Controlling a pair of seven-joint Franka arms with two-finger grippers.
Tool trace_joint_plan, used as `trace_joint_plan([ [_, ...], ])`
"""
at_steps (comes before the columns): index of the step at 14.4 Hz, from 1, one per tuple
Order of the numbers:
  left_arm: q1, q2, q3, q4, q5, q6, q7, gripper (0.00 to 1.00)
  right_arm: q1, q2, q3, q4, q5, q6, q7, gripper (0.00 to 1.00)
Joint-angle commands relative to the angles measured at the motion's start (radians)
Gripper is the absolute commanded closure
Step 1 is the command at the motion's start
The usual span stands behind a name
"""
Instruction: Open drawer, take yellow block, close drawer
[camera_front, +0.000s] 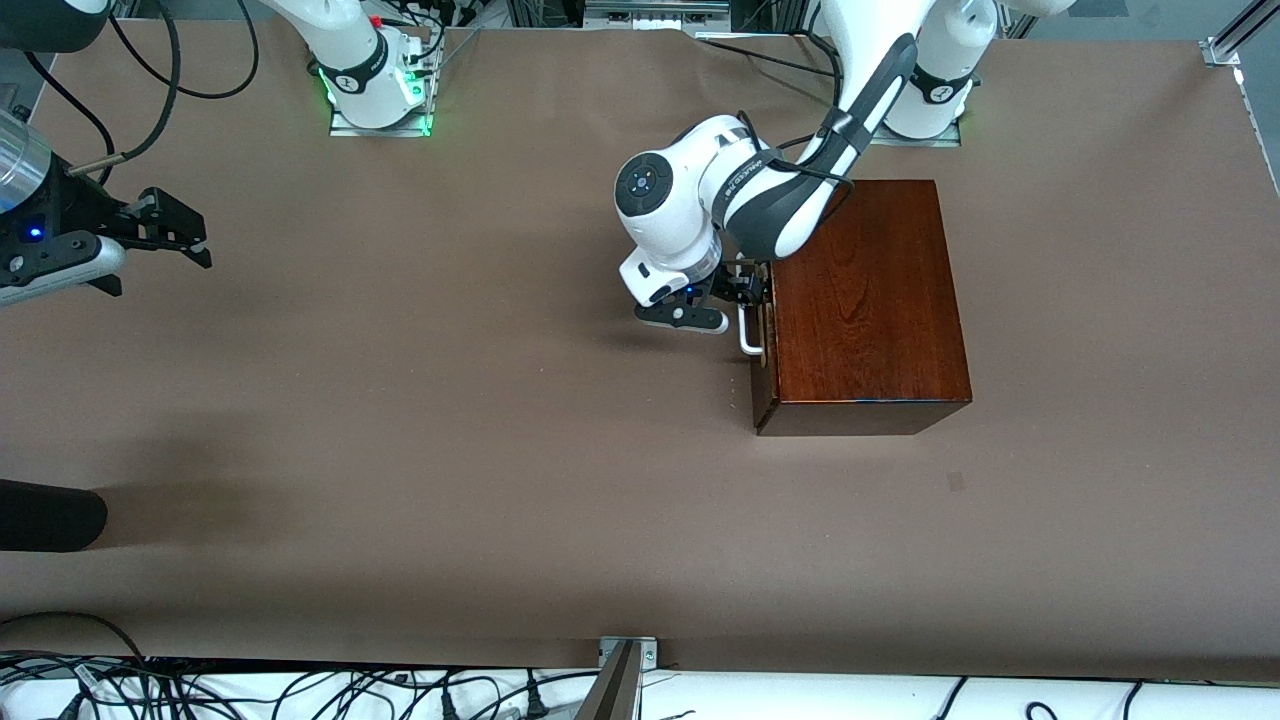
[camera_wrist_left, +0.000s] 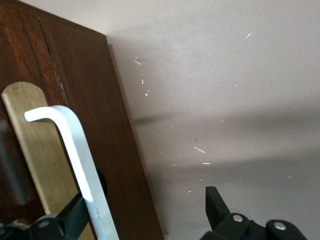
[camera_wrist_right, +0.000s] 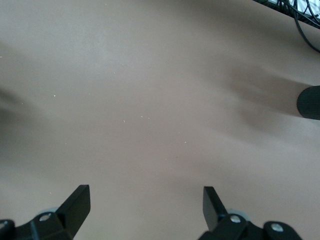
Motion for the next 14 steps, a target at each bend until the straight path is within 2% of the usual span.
trace_joint_plan([
  [1, -0.036, 0.003, 0.007, 0.027, 0.006, 0.053, -0.083, 0.00, 0.000, -0.004, 0.002, 0.008, 0.001, -0.009, 0.011, 0.00],
  [4, -0.053, 0.025, 0.007, 0.030, 0.005, 0.136, -0.102, 0.00, 0.000, -0.002, -0.001, 0.008, 0.003, -0.009, 0.009, 0.00],
  [7, -0.088, 0.042, 0.005, 0.038, 0.003, 0.207, -0.199, 0.00, 0.000, -0.002, -0.003, 0.008, 0.003, -0.009, 0.006, 0.00],
  [10, -0.102, 0.045, 0.007, 0.084, -0.055, 0.218, -0.229, 0.00, 0.000, -0.004, -0.001, 0.005, 0.003, -0.011, 0.008, 0.00],
  [14, -0.101, 0.039, 0.007, 0.109, -0.063, 0.215, -0.223, 0.00, 0.000, -0.004, -0.001, 0.004, 0.003, -0.011, 0.011, 0.00],
])
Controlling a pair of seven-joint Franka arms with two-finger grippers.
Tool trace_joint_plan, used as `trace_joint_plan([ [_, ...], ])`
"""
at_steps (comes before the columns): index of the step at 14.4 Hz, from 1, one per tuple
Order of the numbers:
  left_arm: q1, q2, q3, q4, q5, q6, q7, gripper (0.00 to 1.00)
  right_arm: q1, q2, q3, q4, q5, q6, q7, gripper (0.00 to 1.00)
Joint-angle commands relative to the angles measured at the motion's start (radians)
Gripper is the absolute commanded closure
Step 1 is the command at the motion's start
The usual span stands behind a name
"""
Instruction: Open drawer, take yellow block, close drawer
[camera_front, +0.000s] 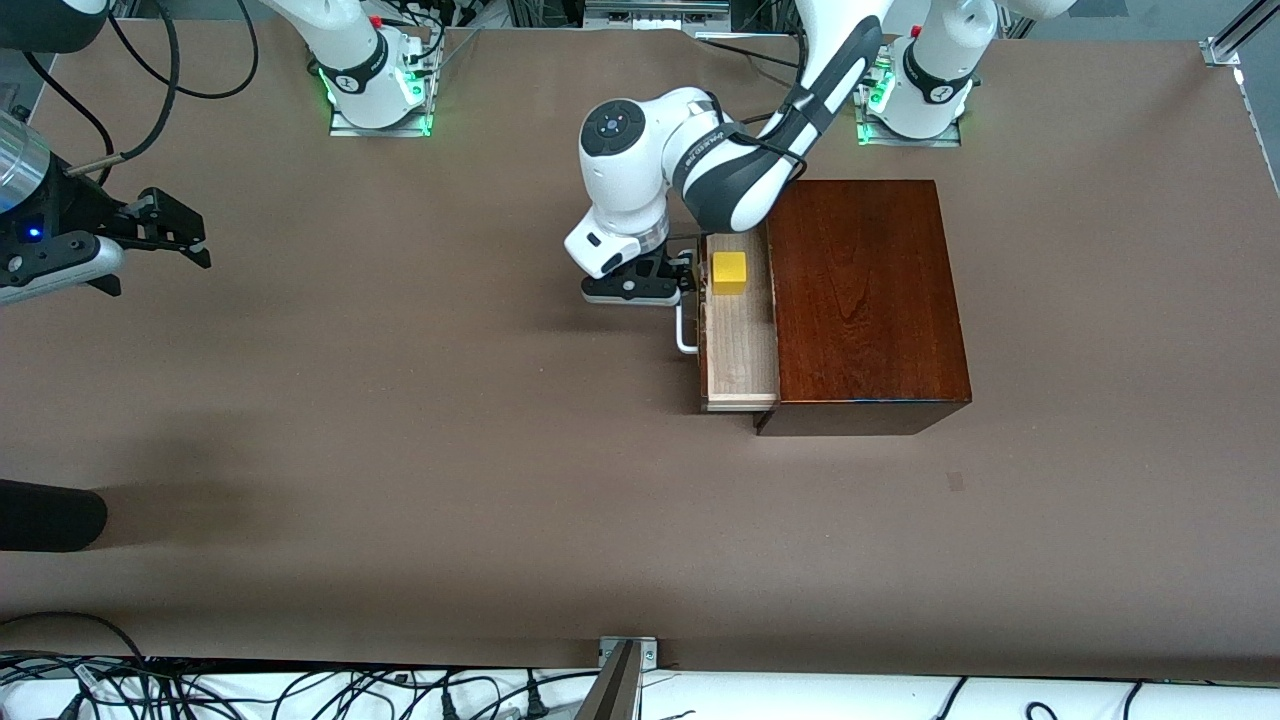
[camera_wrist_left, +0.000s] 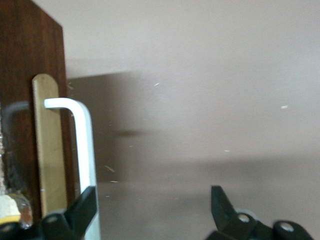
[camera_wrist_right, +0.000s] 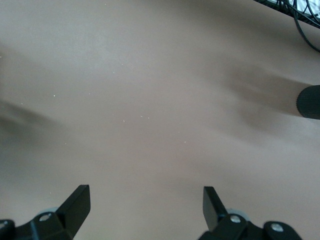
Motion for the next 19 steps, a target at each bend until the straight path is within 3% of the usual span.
trace_joint_plan([
  [1, -0.008, 0.016, 0.002, 0.060, -0.020, -0.009, -0.002, 0.00, 0.000, -0.002, -0.001, 0.005, 0.003, -0.010, 0.011, 0.00],
  [4, 0.018, -0.036, 0.004, 0.069, -0.032, -0.081, 0.003, 0.00, -0.008, 0.001, -0.003, 0.005, 0.003, -0.009, -0.003, 0.00],
  [8, 0.136, -0.177, 0.001, 0.071, -0.035, -0.258, 0.024, 0.00, -0.003, 0.001, -0.003, 0.007, -0.005, -0.007, 0.009, 0.00],
  [14, 0.484, -0.335, 0.005, 0.086, -0.187, -0.484, 0.482, 0.00, 0.000, 0.021, 0.002, 0.002, 0.009, -0.027, 0.002, 0.00],
  [17, 0.643, -0.354, 0.011, 0.095, -0.239, -0.509, 0.709, 0.00, 0.063, 0.087, 0.016, 0.004, 0.004, -0.035, -0.006, 0.00],
  [19, 0.705, -0.403, 0.021, 0.049, -0.235, -0.514, 0.835, 0.00, 0.107, 0.090, 0.019, 0.007, 0.009, -0.047, -0.003, 0.00],
])
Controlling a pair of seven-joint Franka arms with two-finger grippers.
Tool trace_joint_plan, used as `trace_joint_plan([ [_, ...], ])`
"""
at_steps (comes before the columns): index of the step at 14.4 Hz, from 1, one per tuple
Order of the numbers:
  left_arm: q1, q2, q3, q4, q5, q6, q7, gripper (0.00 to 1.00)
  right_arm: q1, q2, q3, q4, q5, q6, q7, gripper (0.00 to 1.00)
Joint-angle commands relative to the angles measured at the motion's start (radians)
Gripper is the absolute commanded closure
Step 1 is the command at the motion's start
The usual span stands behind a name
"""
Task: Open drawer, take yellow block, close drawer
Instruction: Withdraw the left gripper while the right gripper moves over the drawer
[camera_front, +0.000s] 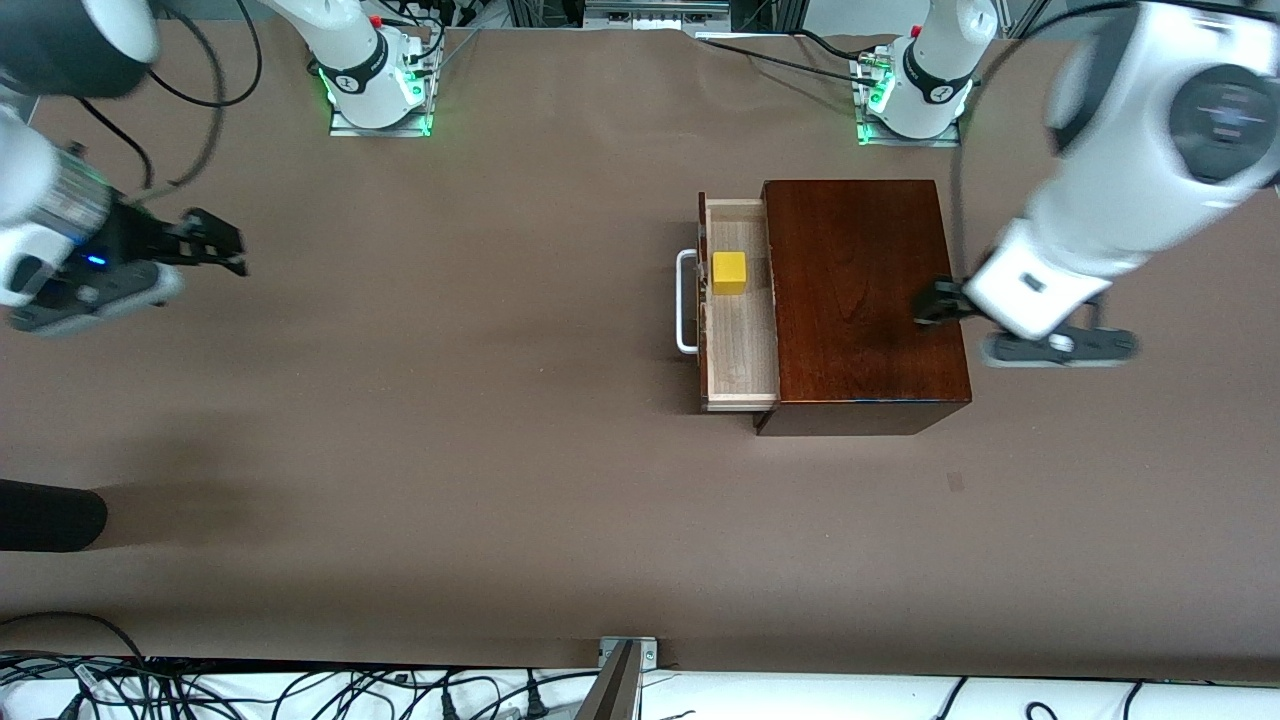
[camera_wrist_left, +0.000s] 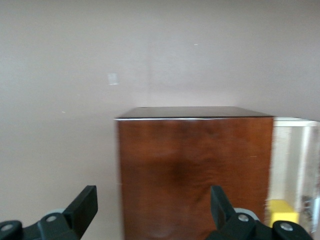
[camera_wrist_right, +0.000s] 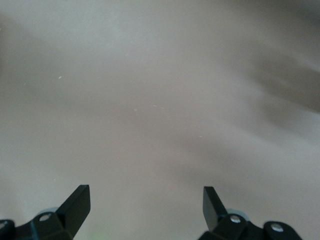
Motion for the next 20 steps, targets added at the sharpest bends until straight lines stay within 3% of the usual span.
trace_joint_plan([
  [1, 0.046, -0.091, 0.023, -0.073, -0.017, -0.017, 0.154, 0.00, 0.062, 0.011, 0.024, 0.016, 0.006, -0.019, 0.003, 0.00],
  [4, 0.042, -0.239, 0.123, -0.220, -0.028, -0.017, 0.193, 0.00, 0.140, 0.011, 0.111, 0.016, -0.003, -0.012, 0.002, 0.00],
  [6, 0.033, -0.303, 0.127, -0.285, -0.025, -0.014, 0.244, 0.00, 0.218, 0.032, 0.145, 0.017, 0.005, -0.003, 0.011, 0.00],
  [9, 0.032, -0.280, 0.124, -0.294, -0.028, -0.020, 0.256, 0.00, 0.376, 0.067, 0.155, 0.017, 0.005, 0.098, -0.026, 0.00],
  [11, 0.033, -0.249, 0.118, -0.250, -0.026, -0.014, 0.279, 0.00, 0.490, 0.115, 0.155, 0.036, -0.003, 0.152, -0.063, 0.00],
  [14, 0.033, -0.238, 0.114, -0.239, -0.025, -0.017, 0.282, 0.00, 0.571, 0.260, 0.155, 0.144, -0.009, 0.217, -0.143, 0.00],
  [18, 0.029, -0.240, 0.114, -0.239, -0.025, -0.026, 0.285, 0.00, 0.679, 0.493, 0.153, 0.397, -0.035, 0.255, -0.190, 0.00],
  [20, 0.023, -0.238, 0.114, -0.238, -0.023, -0.029, 0.282, 0.00, 0.694, 0.541, 0.153, 0.445, -0.058, 0.260, -0.198, 0.00],
])
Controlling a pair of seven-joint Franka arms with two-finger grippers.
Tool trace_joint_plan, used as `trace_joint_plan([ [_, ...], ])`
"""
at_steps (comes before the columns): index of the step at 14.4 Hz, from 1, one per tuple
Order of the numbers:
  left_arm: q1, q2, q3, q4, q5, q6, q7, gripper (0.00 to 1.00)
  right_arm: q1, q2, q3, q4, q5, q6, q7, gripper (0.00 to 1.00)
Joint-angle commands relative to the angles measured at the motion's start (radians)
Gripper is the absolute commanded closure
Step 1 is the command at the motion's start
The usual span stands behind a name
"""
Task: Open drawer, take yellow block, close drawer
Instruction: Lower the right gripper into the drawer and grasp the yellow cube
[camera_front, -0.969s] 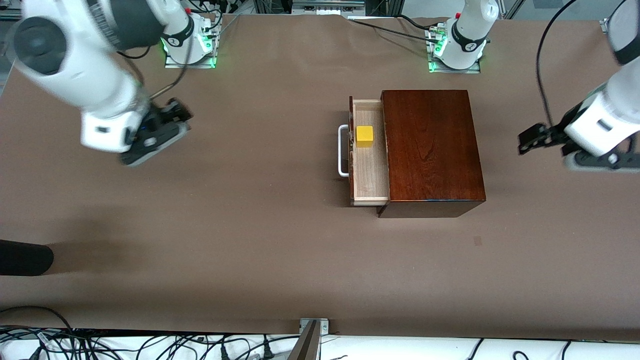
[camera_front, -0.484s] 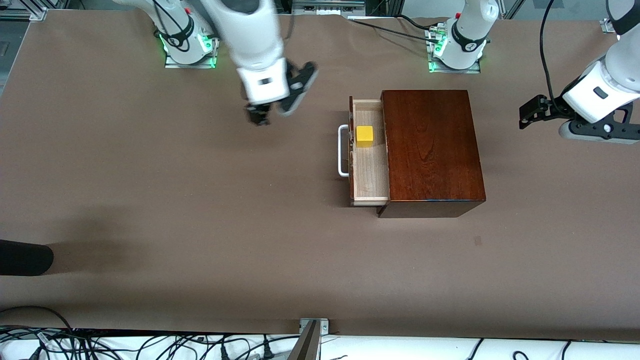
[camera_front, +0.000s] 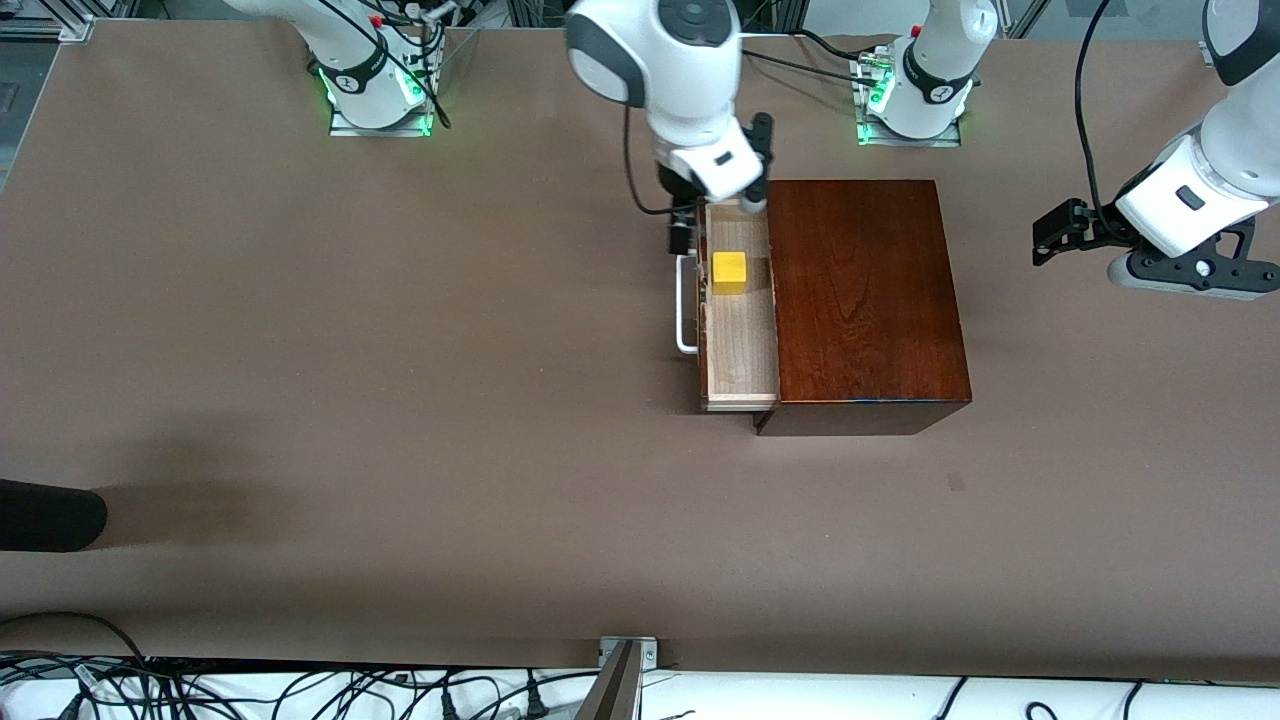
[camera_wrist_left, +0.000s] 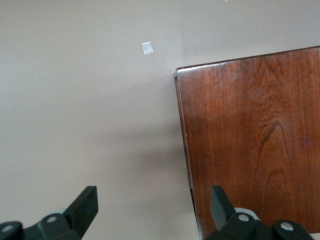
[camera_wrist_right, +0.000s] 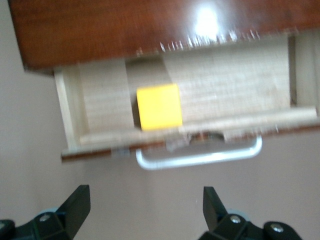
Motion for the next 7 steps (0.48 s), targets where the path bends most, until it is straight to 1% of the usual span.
trace_joint_plan([
  [1, -0.007, 0.009, 0.001, 0.026, -0.018, -0.018, 0.020, 0.00, 0.014, 0.092, -0.013, 0.132, -0.028, -0.014, -0.039, 0.00],
  [4, -0.006, 0.009, 0.001, 0.026, -0.018, -0.018, 0.022, 0.00, 0.039, 0.128, -0.013, 0.134, -0.031, 0.017, -0.044, 0.00],
  [7, -0.007, 0.009, 0.001, 0.028, -0.018, -0.019, 0.019, 0.00, 0.051, 0.154, -0.014, 0.134, -0.039, 0.045, -0.121, 0.00],
])
